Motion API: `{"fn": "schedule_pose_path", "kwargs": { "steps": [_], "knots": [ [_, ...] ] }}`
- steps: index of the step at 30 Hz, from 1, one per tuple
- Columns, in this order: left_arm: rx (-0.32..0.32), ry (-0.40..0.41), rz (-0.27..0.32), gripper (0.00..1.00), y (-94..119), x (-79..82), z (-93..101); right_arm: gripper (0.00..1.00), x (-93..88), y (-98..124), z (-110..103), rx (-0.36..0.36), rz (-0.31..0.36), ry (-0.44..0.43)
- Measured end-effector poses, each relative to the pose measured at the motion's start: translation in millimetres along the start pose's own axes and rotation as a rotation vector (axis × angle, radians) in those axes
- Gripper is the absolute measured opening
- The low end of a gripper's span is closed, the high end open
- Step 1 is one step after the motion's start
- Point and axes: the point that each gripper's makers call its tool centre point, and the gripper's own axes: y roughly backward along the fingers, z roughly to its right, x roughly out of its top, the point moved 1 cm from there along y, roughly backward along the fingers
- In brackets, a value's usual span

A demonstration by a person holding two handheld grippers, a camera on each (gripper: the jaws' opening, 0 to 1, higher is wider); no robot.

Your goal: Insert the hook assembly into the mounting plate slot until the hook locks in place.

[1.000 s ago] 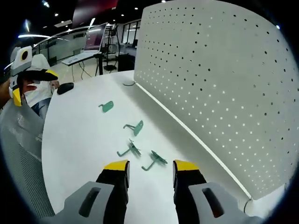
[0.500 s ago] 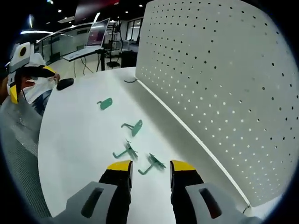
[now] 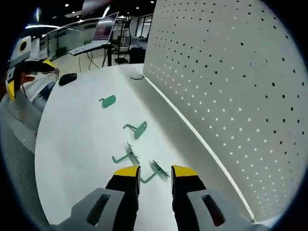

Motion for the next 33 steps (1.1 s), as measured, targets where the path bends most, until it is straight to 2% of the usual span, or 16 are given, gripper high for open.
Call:
{"fn": "schedule_pose_path", "kwargs": {
  "steps": [17,33],
  "knots": [
    [0.010,0.007,0.000,0.76,0.5,-1.0,-2.4,0.14,-5.3,-20.4,-2.8,0.041,-0.057,0.057],
    [0.015,0.011,-0.003,0.75,-0.2,-1.7,-3.1,0.09,-10.3,-33.3,-0.5,0.069,-0.112,0.121]
  ]
}}
